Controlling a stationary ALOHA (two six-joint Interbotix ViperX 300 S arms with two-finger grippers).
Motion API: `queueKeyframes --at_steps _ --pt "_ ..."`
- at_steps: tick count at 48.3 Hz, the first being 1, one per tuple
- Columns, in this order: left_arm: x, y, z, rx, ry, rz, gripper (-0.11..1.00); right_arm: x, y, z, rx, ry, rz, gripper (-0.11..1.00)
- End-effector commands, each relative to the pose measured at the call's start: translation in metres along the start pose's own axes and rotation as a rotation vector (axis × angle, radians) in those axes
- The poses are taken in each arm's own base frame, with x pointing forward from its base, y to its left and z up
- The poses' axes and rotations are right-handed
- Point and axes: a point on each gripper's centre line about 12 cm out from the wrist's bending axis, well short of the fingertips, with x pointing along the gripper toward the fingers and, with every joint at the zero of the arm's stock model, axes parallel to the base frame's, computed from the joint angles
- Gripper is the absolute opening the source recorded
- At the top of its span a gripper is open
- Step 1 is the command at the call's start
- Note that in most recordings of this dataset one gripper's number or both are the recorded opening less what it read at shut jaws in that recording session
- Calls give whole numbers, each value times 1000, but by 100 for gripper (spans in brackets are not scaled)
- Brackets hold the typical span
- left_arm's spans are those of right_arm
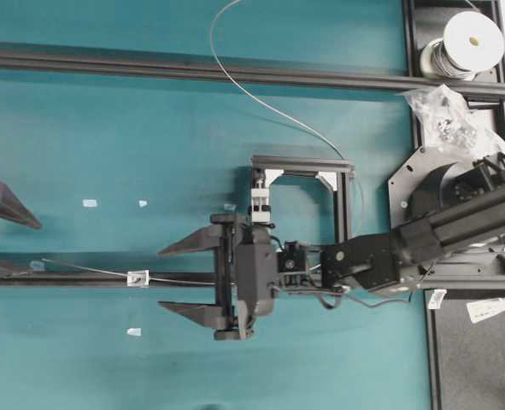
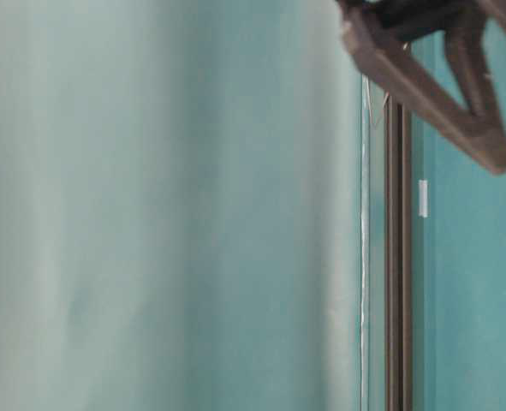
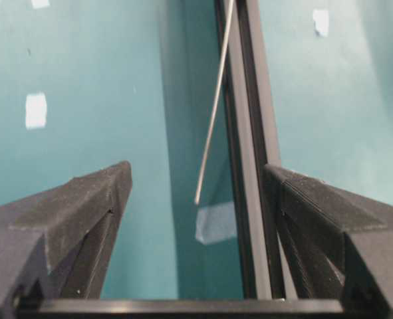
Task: Insert the wire through the hole in the metal fitting.
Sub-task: 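Open the right gripper and pull the wire through leftward with the left gripper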
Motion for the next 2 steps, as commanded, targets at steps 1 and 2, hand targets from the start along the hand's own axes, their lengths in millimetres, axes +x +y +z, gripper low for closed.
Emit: queueKeyframes --at_steps 1,2 --pt "-5 -1 12 20 -61 -7 89 -6 -2 21 9 -69 1 92" --pt "-6 -1 14 24 -70 -7 89 -7 -3 21 6 -72 -1 92"
